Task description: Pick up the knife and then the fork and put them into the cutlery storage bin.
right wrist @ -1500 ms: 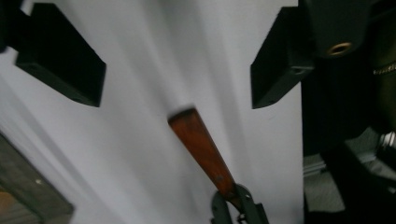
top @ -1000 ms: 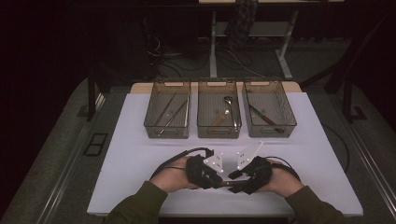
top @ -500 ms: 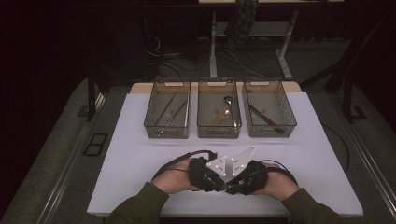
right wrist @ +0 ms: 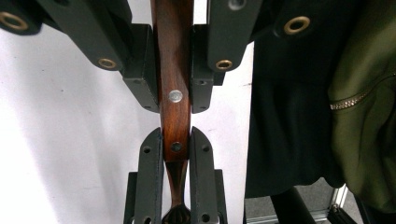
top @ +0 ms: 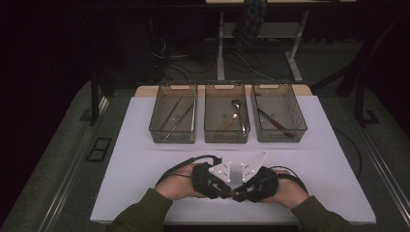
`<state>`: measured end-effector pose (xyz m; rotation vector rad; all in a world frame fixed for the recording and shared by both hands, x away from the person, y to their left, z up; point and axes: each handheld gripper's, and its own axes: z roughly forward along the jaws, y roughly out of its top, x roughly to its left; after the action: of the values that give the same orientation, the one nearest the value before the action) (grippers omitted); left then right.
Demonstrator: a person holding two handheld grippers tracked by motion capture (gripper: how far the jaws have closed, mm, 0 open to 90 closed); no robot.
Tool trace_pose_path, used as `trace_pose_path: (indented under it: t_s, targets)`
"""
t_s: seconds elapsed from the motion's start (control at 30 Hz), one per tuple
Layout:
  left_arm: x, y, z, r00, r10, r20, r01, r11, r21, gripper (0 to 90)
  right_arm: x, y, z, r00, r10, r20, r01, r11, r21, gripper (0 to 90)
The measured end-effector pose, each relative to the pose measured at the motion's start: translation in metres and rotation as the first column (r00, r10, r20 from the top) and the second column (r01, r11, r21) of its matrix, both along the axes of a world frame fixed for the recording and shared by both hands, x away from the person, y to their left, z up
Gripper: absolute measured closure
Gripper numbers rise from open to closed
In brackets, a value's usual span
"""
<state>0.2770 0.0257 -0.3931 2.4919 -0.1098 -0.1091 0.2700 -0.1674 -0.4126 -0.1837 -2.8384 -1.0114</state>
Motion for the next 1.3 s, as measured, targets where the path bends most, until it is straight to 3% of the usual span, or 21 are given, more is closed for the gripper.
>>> trace_pose_path:
  t_s: [0.13,0.23,0.3,0.4,0.5,0.6,0.8,0.87,0.93,1.1,1.13,1.17,1.23,1.3]
  targets:
    - [0.001,0.005,0.0,0.9996,0.026,0.007,-0.026,0.9995,-0.018,65.2,0.002,-0.004,0.0,0.9997,-0.023,0.001,0.023,1.0,0.013,75.3]
    - [0.004,0.012,0.003,0.9979,0.064,0.002,-0.064,0.996,-0.063,59.2,0.004,-0.009,0.002,0.9992,-0.04,0.005,0.04,0.999,0.021,75.3]
    - [0.006,0.019,0.006,0.9955,0.094,0.0,-0.094,0.9909,-0.096,54.3,0.004,-0.012,0.002,0.998,-0.062,0.007,0.062,0.998,0.025,75.3]
    - [0.01,0.032,0.009,0.9873,0.159,-0.011,-0.158,0.9745,-0.159,46.9,0.008,-0.017,0.003,0.9957,-0.093,0.006,0.092,0.995,0.03,75.3]
    - [0.012,0.047,0.007,0.9745,0.223,-0.022,-0.223,0.954,-0.2,42.4,0.011,-0.024,0.003,0.9918,-0.127,0.008,0.127,0.991,0.037,75.3]
    - [0.015,0.06,0.005,0.955,0.293,-0.047,-0.295,0.9223,-0.25,37.9,0.015,-0.03,0.002,0.9882,-0.153,0.007,0.152,0.987,0.042,75.3]
    - [0.015,0.083,-0.005,0.9059,0.42,-0.052,-0.416,0.8609,-0.293,27.2,0.019,-0.044,0.003,0.979,-0.204,0.011,0.203,0.978,0.054,75.3]
    - [0.012,0.091,-0.007,0.893,0.447,-0.056,-0.441,0.8422,-0.311,26.0,0.021,-0.048,0.004,0.9752,-0.22,0.018,0.219,0.974,0.061,75.3]
    - [0.01,0.097,-0.009,0.8759,0.478,-0.065,-0.471,0.8169,-0.333,23.9,0.022,-0.053,0.005,0.9707,-0.24,0.016,0.238,0.969,0.07,75.3]
    - [0.006,0.113,-0.018,0.8395,0.537,-0.084,-0.528,0.7703,-0.357,18.4,0.026,-0.062,0.006,0.9623,-0.272,0.011,0.27,0.959,0.086,75.3]
    - [0.006,0.115,-0.02,0.8332,0.547,-0.083,-0.537,0.7653,-0.354,17.5,0.027,-0.063,0.006,0.9613,-0.275,0.011,0.273,0.958,0.088,75.3]
    - [0.005,0.117,-0.022,0.8318,0.55,-0.077,-0.539,0.7659,-0.351,16.3,0.027,-0.064,0.007,0.9588,-0.284,0.012,0.282,0.955,0.09,75.3]
    - [0.004,0.121,-0.025,0.8261,0.559,-0.075,-0.546,0.759,-0.355,14.1,0.028,-0.067,0.007,0.9548,-0.297,0.017,0.294,0.951,0.094,75.3]
    - [0.003,0.124,-0.027,0.815,0.573,-0.089,-0.562,0.743,-0.364,12.2,0.029,-0.069,0.008,0.9511,-0.308,0.022,0.304,0.947,0.101,75.3]
